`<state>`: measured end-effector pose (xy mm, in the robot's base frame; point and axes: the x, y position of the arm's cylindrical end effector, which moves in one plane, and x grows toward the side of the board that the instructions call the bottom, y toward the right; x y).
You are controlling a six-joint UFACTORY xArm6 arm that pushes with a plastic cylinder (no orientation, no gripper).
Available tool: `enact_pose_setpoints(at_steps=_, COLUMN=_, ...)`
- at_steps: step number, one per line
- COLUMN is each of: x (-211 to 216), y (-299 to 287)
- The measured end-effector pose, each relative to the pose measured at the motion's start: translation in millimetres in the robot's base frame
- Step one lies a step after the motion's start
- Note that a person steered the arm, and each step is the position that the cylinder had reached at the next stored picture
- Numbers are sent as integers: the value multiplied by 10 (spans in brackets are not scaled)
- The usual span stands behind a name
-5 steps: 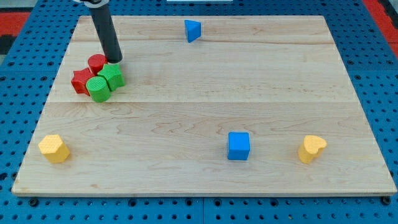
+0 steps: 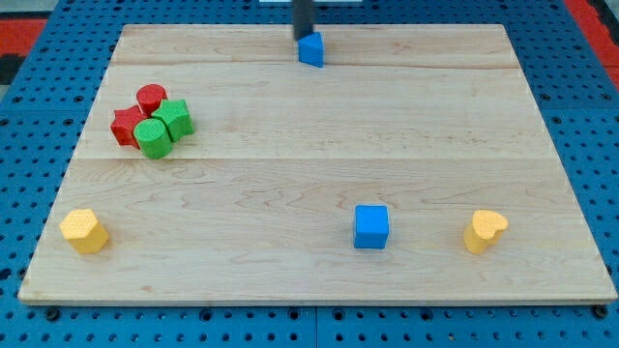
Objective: Move blue triangle towards the centre of board
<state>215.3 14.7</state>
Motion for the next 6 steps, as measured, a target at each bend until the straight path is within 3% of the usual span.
enact_pose_setpoints(at_steps=1, x=251, y=242)
enact_pose_setpoints(at_steps=4, x=736, y=-438)
enact_pose_setpoints(at_steps=5, x=1025, y=-375)
enact_pose_setpoints(at_steps=6, x=1043, y=-12)
